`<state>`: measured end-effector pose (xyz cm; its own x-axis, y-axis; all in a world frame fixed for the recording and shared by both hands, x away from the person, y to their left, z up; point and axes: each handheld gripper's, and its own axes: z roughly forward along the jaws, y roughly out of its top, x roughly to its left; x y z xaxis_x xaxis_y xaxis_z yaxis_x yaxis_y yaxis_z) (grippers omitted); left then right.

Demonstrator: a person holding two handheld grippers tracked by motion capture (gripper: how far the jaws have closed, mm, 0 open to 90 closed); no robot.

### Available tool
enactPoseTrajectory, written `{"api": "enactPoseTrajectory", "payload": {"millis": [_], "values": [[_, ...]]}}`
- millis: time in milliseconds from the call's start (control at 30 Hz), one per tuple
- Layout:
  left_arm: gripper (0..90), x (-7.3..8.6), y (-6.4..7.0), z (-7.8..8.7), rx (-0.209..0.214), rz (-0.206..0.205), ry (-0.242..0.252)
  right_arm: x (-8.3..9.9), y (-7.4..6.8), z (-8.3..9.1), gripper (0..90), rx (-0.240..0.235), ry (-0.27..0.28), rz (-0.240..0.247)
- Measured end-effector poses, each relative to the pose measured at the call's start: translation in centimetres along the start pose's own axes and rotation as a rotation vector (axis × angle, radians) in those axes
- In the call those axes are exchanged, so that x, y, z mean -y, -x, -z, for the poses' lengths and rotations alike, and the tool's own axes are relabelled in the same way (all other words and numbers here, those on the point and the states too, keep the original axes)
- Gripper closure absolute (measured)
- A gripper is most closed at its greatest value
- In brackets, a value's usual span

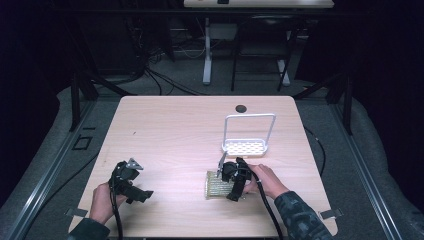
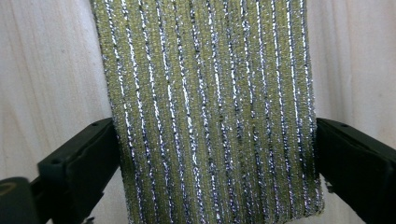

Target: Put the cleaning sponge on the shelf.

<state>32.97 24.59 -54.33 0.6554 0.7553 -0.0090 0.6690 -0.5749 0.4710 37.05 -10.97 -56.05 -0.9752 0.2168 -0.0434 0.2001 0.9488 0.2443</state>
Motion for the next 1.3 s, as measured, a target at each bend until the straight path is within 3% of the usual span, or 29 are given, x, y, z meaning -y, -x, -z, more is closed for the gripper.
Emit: {"api": "enactPoseTrajectory", "payload": {"millis": [367, 500, 667, 800, 933, 1300], "values": [[0.3, 0.0, 0.0, 0.0, 0.000, 0.003, 0.001, 0.0, -0.3, 0.4, 14.5, -0.006, 0.000, -0.006], [0.3, 0.0, 0.0, 0.0, -0.005, 0.004, 0.003, 0.1, -0.3, 0.6, 20.8, -0.014, 0.026, -0.016], [0.3, 0.0, 0.0, 0.0, -0.004, 0.003, 0.003, 0.4, -0.1, 1.3, 22.1, -0.025, 0.064, -0.048], [0.3, 0.0, 0.0, 0.0, -0.004, 0.005, 0.004, 0.5, 0.0, 2.1, 22.0, -0.012, 0.093, -0.057], [0.3, 0.0, -0.1, 0.0, 0.002, 0.005, 0.001, 0.6, -0.1, 2.5, 22.0, 0.001, 0.084, -0.067], [0.4, 0.0, 0.2, 0.0, -0.005, 0.008, 0.002, 2.0, -0.2, 5.0, 22.0, 0.064, 0.131, -0.169]]}}
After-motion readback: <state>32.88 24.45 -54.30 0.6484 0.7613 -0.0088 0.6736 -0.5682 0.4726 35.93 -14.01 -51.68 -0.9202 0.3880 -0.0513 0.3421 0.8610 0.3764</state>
